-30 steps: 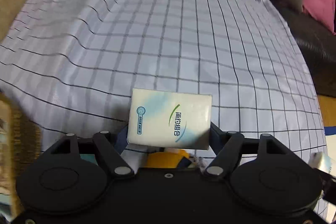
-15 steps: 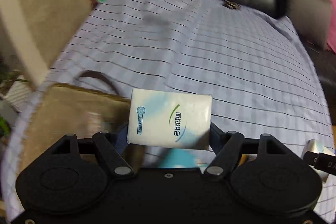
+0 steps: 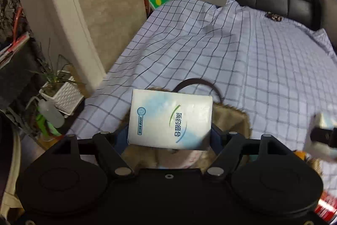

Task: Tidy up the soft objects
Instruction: 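Carry both tissue packs over the basket and release them inside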

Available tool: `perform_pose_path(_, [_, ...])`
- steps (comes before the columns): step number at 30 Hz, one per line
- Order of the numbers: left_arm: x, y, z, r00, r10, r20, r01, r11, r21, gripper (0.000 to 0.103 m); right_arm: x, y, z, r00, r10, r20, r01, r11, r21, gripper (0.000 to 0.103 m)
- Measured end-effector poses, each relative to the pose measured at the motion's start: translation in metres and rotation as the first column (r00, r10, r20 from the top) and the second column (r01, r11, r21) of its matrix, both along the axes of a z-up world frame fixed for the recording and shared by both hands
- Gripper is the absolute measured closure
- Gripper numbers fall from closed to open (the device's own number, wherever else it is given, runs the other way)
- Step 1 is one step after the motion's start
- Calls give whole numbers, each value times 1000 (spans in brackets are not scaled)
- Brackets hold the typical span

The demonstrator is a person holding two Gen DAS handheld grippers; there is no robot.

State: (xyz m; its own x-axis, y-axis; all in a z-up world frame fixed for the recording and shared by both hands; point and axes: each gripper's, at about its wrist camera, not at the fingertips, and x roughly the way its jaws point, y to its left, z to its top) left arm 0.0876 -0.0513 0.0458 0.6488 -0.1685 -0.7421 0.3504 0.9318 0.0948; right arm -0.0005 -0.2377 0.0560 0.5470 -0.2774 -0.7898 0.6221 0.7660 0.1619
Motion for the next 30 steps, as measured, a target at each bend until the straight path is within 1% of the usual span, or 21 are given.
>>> perform_pose_path(4, [0, 16, -3, 1000, -15, -6, 15, 999, 29, 33, 23, 33, 3, 997, 76, 16, -76, 997, -14, 28])
perform_pose_path(9, [3, 31, -3, 1000, 4, -18, -4, 1000, 12, 33, 45, 63, 4, 991, 133, 30, -132, 991, -10, 28])
perform_pose_path(13, [12, 36, -12, 998, 35, -43, -34, 999, 20, 33, 58, 79, 5, 984, 165, 63, -166, 986, -1, 28])
perform_pose_path(14, [14, 37, -13, 998, 35, -50, -35, 999, 18, 29, 62, 81, 6, 981, 177, 79, -178, 984, 3, 27])
perform_pose_path(15, [14, 38, -13, 998, 33, -52, -32, 999, 13, 22, 63, 83, 7, 977, 187, 101, -189, 982, 8, 27])
perform_pose_path(16, [15, 39, -13, 998, 31, -54, -30, 999, 11, 19, 66, 83, 6, 973, 197, 120, -200, 980, 16, 21])
perform_pose_path(17, [14, 39, -12, 998, 32, -48, -32, 999, 8, 15, 67, 83, 7, 971, 198, 133, -203, 979, 23, 19])
perform_pose_path(21, [11, 41, -5, 999, 45, -11, -44, 999, 14, 15, 68, 84, 9, 972, 192, 135, -194, 981, 3, 19])
perform_pose_path(30, [11, 36, -6, 999, 35, -23, -35, 999, 10, 15, 55, 61, 2, 990, 115, 78, -115, 993, -12, 19])
